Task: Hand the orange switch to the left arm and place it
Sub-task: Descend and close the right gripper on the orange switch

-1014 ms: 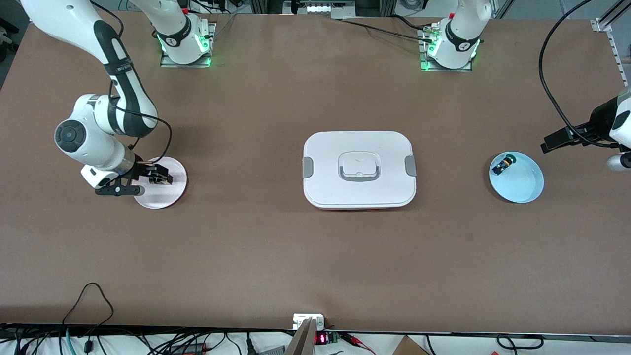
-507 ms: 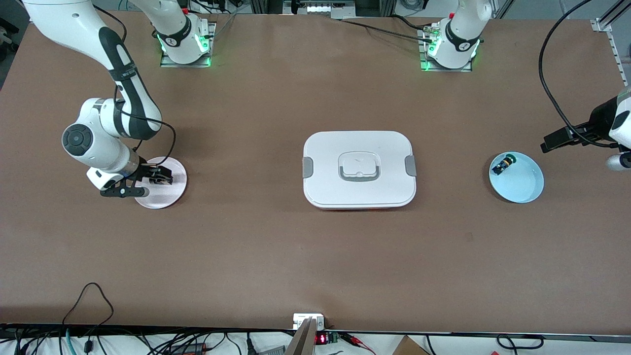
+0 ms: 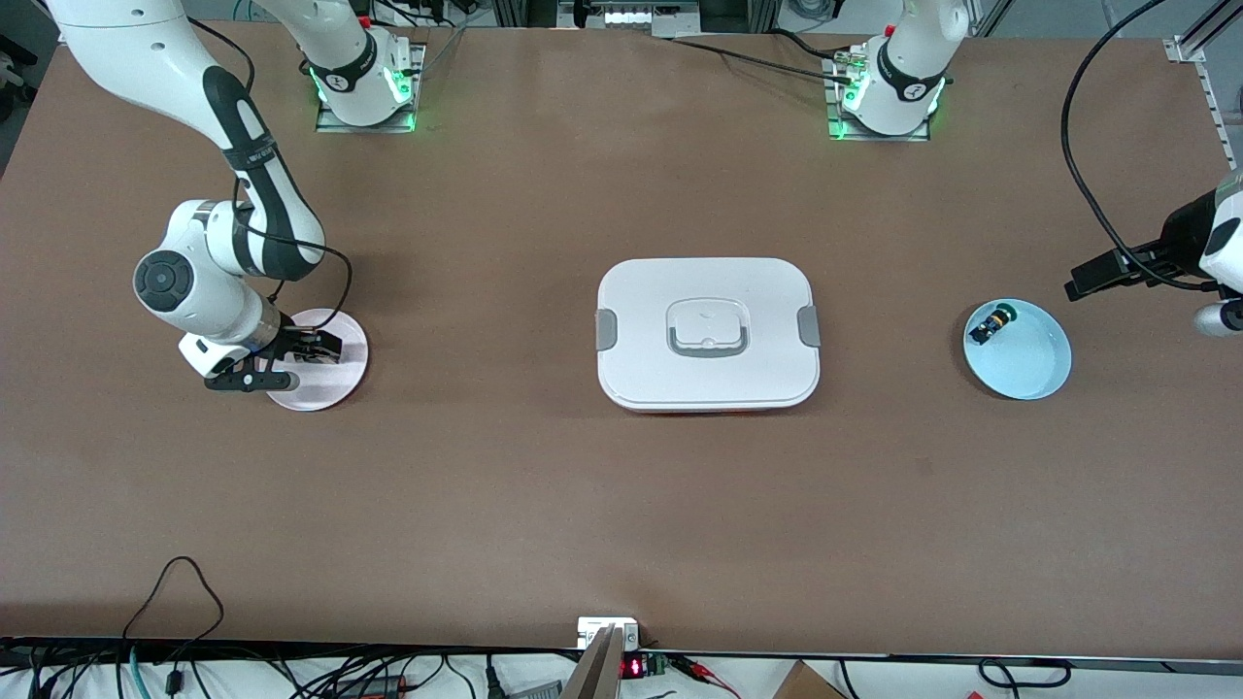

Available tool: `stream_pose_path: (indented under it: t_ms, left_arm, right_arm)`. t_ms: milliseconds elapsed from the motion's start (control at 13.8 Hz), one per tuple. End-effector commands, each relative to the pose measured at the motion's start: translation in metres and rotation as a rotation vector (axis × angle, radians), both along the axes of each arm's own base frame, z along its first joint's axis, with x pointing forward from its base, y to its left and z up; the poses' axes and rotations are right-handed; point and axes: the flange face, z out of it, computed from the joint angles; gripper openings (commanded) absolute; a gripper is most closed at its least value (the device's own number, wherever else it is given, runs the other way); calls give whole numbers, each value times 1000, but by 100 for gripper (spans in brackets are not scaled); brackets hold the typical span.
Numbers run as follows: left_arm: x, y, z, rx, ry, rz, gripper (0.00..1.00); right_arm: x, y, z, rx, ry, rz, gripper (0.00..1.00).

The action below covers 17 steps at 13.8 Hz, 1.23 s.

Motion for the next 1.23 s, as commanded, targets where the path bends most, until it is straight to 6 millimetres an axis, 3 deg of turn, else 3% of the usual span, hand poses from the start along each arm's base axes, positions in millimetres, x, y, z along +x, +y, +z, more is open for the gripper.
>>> stream_pose_path:
  t_ms: [0, 507, 870, 1014, 1159]
  left_arm:
    - [-1, 1, 4, -6, 4, -11, 100]
    - [0, 2, 7, -4, 0, -10, 100]
    - [-1, 1, 8, -4, 0, -12, 100]
    - [-1, -1, 13, -4, -3, -13, 100]
    - [-1, -1, 13, -5, -2, -15, 100]
  right_arm:
    - [-1, 0, -7, 7, -12, -15, 100]
    - [-4, 9, -24, 4, 1, -1, 100]
    - [-3, 14, -23, 3, -3, 9, 97]
    - [-2, 14, -22, 3, 0, 24, 72]
    - [0, 14, -18, 4, -4, 33, 32]
